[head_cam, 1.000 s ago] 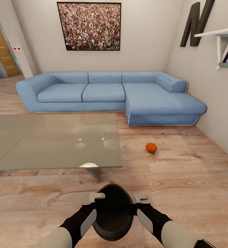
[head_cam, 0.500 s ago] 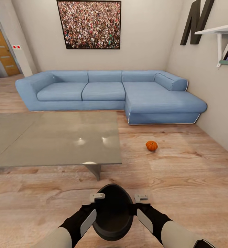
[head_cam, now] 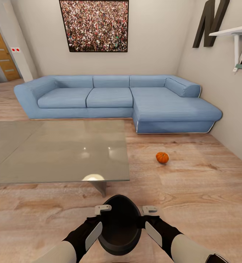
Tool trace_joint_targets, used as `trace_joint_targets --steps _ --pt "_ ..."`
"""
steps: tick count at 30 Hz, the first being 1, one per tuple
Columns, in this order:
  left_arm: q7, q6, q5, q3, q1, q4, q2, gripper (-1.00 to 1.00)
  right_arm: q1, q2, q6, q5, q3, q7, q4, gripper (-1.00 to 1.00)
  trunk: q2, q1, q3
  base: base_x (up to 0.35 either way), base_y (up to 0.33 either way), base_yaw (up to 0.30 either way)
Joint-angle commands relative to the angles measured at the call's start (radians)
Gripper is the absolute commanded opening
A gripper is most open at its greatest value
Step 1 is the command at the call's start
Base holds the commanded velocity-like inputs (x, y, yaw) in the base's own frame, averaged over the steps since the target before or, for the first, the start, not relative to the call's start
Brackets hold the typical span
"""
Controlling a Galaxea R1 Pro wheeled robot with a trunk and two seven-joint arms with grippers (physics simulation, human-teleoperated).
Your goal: Place each of the two pumpkins and all three candles from the living room inside a cabinet in the living room (use any cabinet), then make sure every cabinet is closed, and position the cauldron so it is next to a table in the living room.
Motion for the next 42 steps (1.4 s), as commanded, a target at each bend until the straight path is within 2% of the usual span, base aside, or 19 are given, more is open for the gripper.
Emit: trace_joint_targets --steps 1,18,27,42 --pt "0.01 0.003 0.029 -0.003 -0.002 0.001 0.001 -1.0 0.0 0.0 -0.071 0.056 0.033 -0.004 -0.006 -1.0 0.0 0.0 -0.001 0.144 0.0 0.0" --pt "0.01 0.003 0.029 -0.005 -0.001 0.001 0.001 -1.0 0.0 0.0 -0.071 0.056 0.033 -0.004 -0.006 -1.0 0.0 0.0 -0.001 0.02 0.0 0.0" --pt "0.01 0.003 0.029 -0.005 -0.001 0.001 0.001 -1.0 0.0 0.0 -0.071 0.057 0.033 -0.005 -0.006 -1.0 -0.063 0.034 -0.029 0.0 0.0 0.0" --pt "0.01 0.003 0.029 -0.004 -0.001 0.001 0.001 -1.0 0.0 0.0 -0.072 0.056 0.032 -0.005 -0.007 -1.0 -0.063 0.034 -0.029 0.0 0.0 0.0"
